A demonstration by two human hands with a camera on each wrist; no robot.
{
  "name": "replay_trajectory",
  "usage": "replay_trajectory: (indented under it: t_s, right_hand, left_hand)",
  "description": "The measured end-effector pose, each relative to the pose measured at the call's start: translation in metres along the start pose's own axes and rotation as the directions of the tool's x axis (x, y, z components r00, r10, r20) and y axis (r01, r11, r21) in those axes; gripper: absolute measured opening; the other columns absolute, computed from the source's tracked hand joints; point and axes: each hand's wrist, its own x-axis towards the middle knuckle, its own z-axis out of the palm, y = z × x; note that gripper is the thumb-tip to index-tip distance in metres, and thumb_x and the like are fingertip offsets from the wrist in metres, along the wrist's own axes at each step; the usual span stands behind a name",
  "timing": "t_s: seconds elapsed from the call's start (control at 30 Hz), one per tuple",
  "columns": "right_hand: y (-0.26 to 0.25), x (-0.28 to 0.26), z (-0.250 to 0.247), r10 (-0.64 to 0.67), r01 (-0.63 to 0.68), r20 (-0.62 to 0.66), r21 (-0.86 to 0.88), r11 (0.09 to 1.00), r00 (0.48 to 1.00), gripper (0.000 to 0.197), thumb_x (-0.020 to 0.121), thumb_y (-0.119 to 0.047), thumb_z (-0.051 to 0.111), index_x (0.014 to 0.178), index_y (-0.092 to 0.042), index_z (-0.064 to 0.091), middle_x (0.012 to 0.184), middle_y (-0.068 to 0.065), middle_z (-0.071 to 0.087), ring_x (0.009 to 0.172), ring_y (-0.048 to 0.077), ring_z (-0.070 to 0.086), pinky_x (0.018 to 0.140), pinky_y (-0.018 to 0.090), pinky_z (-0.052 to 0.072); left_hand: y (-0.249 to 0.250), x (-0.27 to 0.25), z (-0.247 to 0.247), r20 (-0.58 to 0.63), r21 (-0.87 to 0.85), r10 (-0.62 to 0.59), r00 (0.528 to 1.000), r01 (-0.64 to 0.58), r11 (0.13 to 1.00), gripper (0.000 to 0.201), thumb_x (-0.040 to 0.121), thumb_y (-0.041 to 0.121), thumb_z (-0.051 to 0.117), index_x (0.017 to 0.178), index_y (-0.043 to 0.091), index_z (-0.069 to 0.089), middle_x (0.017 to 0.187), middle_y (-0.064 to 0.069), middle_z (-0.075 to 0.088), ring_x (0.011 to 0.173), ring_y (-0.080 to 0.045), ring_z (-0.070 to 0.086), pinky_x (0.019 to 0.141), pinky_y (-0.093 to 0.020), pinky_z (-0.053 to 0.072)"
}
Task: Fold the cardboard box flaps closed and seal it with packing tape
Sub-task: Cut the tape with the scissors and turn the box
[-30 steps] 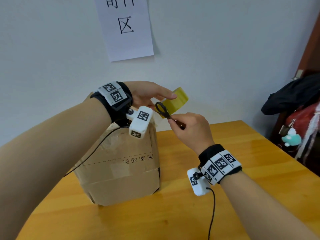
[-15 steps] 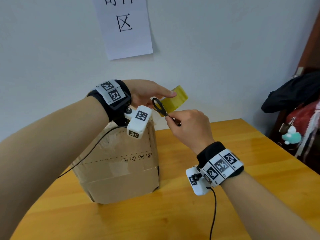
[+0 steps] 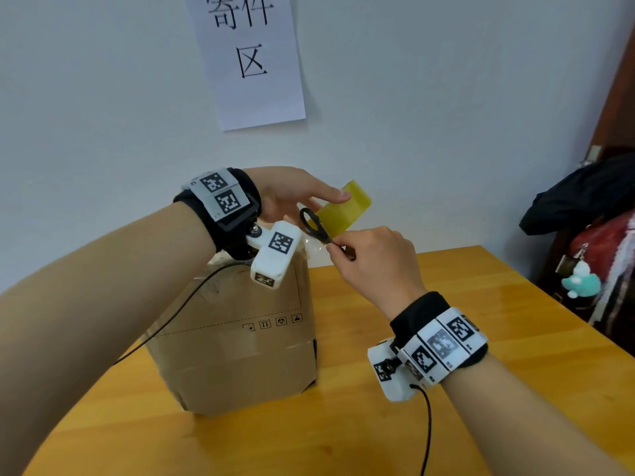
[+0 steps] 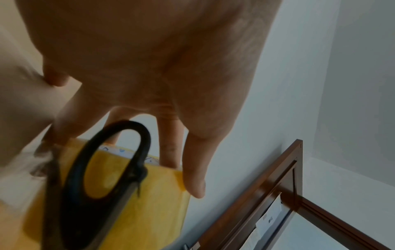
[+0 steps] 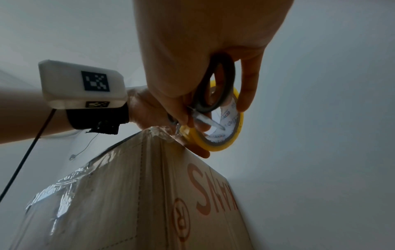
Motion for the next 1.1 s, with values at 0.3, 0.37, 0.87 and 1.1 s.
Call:
replay_trajectory:
  t_s: [0.3,0.37,0.87,1.1]
  right_hand:
    - [0.003,-0.004,-0.001,-0.012,0.016,-0.077,0.043,0.999,0.997,0.027,0.094,-0.039,0.058,0.080,-0.025,0.076,0.056,-0.005,0.062,0.053,0.022,0.056,0.047,0.023,0.038]
    - [0.003,-0.003,-0.001,-0.025,0.030,-0.099,0.044,0.999,0.995,0.027,0.094,-0.038,0.059,0.080,-0.025,0.077,0.055,-0.005,0.062,0.052,0.022,0.056,0.047,0.023,0.038]
    - [0.016,-0.007,-0.005,-0.053,0.065,-0.150,0.077,0.995,0.987,0.021,0.088,-0.037,0.061,0.081,-0.027,0.078,0.059,-0.008,0.066,0.051,0.018,0.059,0.047,0.025,0.047]
    - [0.019,-0.010,-0.005,-0.037,0.054,-0.174,0.091,0.994,0.984,0.020,0.088,-0.034,0.062,0.082,-0.025,0.079,0.056,-0.007,0.064,0.049,0.019,0.056,0.045,0.021,0.040]
  left_hand:
    - [0.002,0.002,0.005,-0.010,0.085,0.070,0.998,-0.069,0.994,0.038,0.095,0.033,0.063,0.118,0.003,0.064,0.127,-0.017,0.063,0.080,-0.024,0.070,0.053,-0.025,0.055]
    - [0.003,0.004,0.005,-0.019,0.095,0.058,0.998,-0.056,0.994,0.044,0.094,0.033,0.064,0.124,0.001,0.062,0.129,-0.018,0.062,0.085,-0.027,0.069,0.053,-0.026,0.056]
    - [0.003,0.009,0.002,0.014,0.041,0.041,0.999,-0.042,0.998,0.037,0.094,0.029,0.064,0.120,0.003,0.063,0.129,-0.020,0.059,0.072,-0.026,0.070,0.046,-0.025,0.052]
    - [0.004,0.008,-0.003,0.062,0.021,-0.036,0.997,0.035,0.999,0.060,0.074,0.040,0.074,0.123,0.007,0.064,0.125,-0.015,0.066,0.096,-0.041,0.071,0.066,-0.038,0.057]
